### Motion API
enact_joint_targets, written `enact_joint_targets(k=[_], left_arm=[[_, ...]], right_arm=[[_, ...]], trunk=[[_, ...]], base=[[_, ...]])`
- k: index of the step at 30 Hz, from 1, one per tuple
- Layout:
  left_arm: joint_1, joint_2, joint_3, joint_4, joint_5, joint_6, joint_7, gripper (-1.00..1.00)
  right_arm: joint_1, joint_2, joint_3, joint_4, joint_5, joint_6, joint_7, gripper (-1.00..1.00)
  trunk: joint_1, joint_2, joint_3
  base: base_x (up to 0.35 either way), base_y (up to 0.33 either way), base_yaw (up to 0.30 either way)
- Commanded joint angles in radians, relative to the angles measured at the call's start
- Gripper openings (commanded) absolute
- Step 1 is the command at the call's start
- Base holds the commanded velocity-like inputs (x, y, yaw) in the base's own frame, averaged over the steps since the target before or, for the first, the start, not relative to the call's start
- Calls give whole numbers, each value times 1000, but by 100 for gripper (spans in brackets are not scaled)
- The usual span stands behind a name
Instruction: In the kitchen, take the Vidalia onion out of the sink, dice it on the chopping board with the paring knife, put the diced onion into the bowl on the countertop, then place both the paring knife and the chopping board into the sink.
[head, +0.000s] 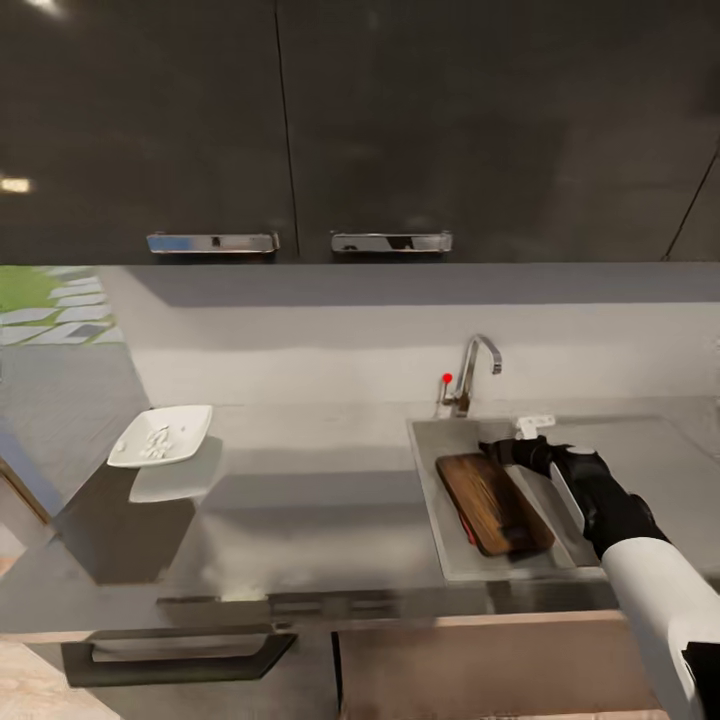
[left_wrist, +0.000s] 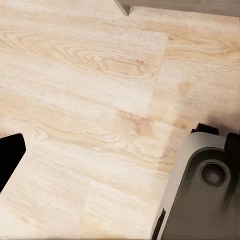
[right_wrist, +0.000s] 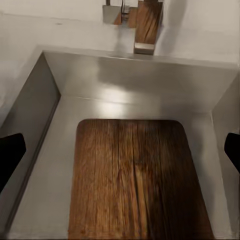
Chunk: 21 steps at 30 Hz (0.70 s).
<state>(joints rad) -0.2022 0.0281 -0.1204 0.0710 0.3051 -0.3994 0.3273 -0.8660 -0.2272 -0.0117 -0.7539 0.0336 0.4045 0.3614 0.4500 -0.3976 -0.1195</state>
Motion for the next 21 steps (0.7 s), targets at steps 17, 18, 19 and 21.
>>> enact_joint_targets(k=[17,18,19,21], left_arm=[[-2,0,-8,3,6,-6,1,100],[-2,0,-8,3,6,-6,1,100],[-2,0,-8,4,6,-6,1,100],[-2,0,-8,3,6,-6,1,100]], right_arm=[[1,-1,1,36,12,1,17,100],[1,-1,1,40,12,-2,17,100],[1,-1,1,44,12,-5,17,100],[1,-1,1,49,12,-6,17,100]], trunk=[[0,-2,-2],[0,-2,-2],[0,-2,-2],[0,-2,-2]], base=[[-339,0,0],[-340,0,0],[-340,0,0],[-340,0,0]])
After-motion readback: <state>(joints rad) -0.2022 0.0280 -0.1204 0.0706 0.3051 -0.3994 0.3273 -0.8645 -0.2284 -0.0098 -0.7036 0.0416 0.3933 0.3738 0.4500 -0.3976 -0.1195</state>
